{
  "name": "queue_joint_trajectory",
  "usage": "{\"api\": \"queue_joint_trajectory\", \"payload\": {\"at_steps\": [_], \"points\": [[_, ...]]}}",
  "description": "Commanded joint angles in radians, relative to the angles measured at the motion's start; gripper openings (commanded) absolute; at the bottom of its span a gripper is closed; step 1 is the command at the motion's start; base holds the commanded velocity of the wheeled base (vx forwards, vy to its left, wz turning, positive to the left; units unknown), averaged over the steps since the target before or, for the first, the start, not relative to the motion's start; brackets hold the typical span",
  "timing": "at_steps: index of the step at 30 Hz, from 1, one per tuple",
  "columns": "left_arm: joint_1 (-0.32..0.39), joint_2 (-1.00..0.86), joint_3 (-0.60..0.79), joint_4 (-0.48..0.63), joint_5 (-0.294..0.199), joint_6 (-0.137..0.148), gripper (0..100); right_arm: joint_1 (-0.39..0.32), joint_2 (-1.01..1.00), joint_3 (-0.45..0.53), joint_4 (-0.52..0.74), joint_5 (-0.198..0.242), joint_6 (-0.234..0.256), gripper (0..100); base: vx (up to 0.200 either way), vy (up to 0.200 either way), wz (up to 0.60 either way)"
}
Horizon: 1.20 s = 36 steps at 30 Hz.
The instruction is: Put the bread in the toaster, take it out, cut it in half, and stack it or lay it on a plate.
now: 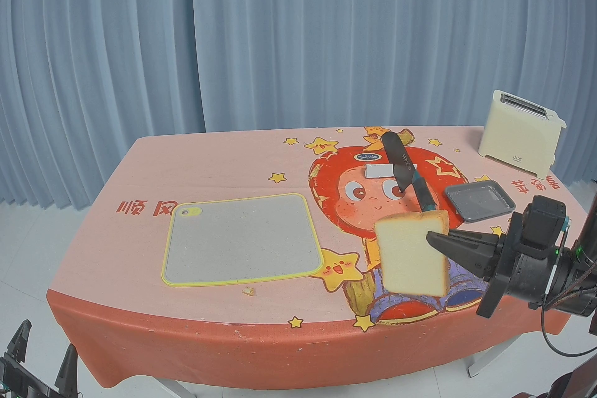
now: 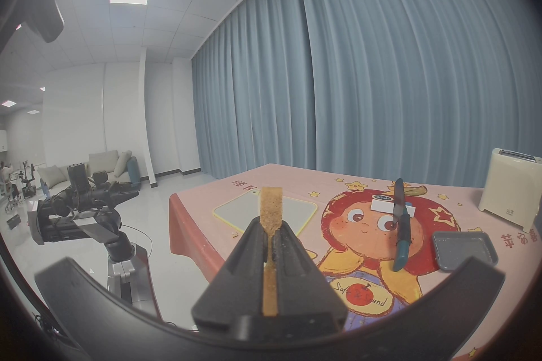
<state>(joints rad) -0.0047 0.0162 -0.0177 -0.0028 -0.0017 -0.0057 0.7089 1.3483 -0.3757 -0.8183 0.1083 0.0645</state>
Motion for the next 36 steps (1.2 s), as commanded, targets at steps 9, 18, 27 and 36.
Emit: {"api": "queue_joint_trajectory", "payload": {"at_steps": [9,18,27,36], "points": [[0.000,-0.015,0.018,0.001,0.000,0.000,100,0.050,0.032,-0.028,-0.001,-0.001,0.098,0,0.000,0.000,0.00],[0.000,-0.015,0.018,0.000,-0.001,0.000,100,0.090,0.097,-0.022,-0.094,-0.001,0.135,0,0.000,0.000,0.00],[0.000,-0.015,0.018,0.000,0.000,0.000,100,0.113,0.198,-0.095,-0.145,0.007,0.221,0,0.000,0.000,0.00],[0.000,-0.015,0.018,0.000,0.000,0.000,100,0.112,0.549,-0.427,-0.145,-0.009,0.364,0,0.000,0.000,0.00]]}}
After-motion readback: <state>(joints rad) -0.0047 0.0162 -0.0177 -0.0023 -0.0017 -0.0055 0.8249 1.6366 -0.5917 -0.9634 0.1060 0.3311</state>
